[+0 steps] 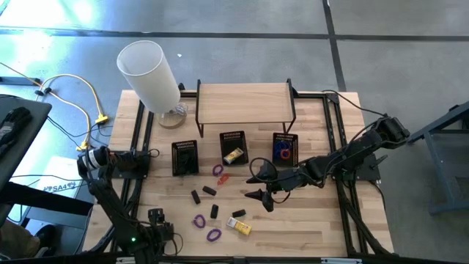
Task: Pick & Place Office Desk Supplies
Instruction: Put the yellow crayon box into the center black bin
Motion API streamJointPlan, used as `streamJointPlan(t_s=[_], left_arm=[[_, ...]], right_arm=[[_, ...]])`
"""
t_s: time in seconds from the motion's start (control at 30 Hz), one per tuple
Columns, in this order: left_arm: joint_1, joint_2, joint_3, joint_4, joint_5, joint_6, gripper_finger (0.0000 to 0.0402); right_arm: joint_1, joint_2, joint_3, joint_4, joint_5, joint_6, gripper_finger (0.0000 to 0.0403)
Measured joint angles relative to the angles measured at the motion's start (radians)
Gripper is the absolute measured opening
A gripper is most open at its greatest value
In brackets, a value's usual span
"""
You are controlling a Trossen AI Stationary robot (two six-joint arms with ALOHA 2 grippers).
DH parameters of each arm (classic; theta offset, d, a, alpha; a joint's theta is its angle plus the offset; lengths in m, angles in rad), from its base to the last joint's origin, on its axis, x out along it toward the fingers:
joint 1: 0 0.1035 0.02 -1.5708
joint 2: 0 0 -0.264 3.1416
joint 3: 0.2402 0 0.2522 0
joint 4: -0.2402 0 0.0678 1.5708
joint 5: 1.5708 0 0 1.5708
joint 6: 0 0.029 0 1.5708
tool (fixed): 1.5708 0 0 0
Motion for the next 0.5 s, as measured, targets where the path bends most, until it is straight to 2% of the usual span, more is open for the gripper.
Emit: streamJointPlan(t_s=[0.17, 0.5], left_arm=[[0.005, 0.003, -0.001, 0.006, 0.015, 0.014, 0.031], [0.008, 0.006, -0.007, 0.016, 0.018, 0.045, 0.0203]], right_arm=[[0.001, 0.0, 0.0, 0.0, -0.002, 0.006, 0.0248], [0.001, 0.0, 0.0, 0.0, 0.0, 0.023, 0.0248]])
